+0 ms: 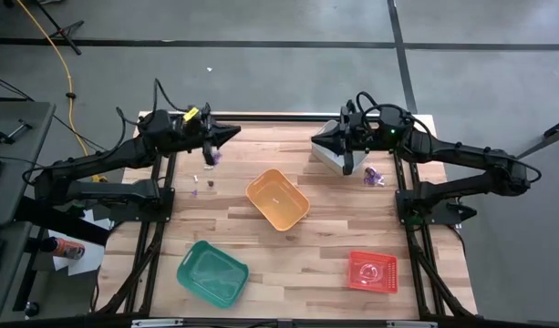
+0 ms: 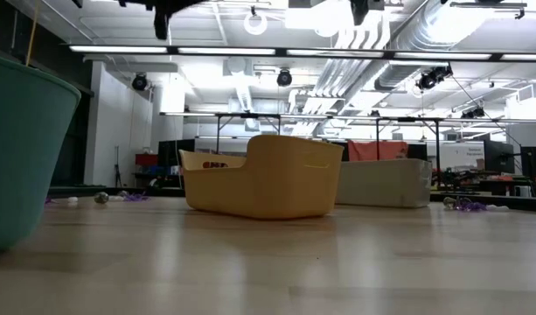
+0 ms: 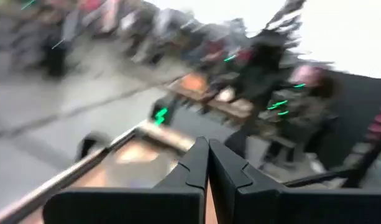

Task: Sort Halloween decoration
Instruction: Put the purple witch hat toy into the white bin

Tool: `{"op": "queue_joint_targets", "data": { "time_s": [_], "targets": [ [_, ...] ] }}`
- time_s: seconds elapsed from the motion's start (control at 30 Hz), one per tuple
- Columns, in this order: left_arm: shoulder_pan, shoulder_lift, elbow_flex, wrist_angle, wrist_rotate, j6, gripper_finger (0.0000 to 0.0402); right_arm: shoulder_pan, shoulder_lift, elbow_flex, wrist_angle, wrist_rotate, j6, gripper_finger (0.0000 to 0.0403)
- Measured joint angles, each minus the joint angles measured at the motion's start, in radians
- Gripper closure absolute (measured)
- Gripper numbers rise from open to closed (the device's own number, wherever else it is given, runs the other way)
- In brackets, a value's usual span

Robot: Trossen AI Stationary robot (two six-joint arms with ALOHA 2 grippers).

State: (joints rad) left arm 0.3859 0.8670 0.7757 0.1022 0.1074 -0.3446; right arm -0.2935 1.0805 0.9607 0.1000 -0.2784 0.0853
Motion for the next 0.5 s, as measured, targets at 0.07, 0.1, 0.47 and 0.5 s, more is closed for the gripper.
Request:
{"op": "queue_joint_targets", "data": {
  "time_s": [0.07, 0.1, 0.47, 0.5],
  "targets": [
    [0.0, 0.017, 0.069, -0.238, -0.079, 0.016, 0.0399, 0.0, 0.0, 0.0, -0.003, 0.027, 0.0, 0.0401],
    [0.0, 0.033, 0.111, -0.379, -0.119, 0.042, 0.0396, 0.0, 0.0, 0.0, -0.004, 0.045, 0.0, 0.0401],
    [0.006, 0.34, 0.167, -1.337, -0.219, -0.043, 0.0308, 0.0, 0.002, 0.0, -0.021, 0.069, -0.015, 0.0401],
    [0.006, 0.362, 0.152, -1.352, -0.208, -0.031, 0.0298, 0.0, 0.002, 0.0, -0.027, 0.069, -0.016, 0.0401]
  ]
}}
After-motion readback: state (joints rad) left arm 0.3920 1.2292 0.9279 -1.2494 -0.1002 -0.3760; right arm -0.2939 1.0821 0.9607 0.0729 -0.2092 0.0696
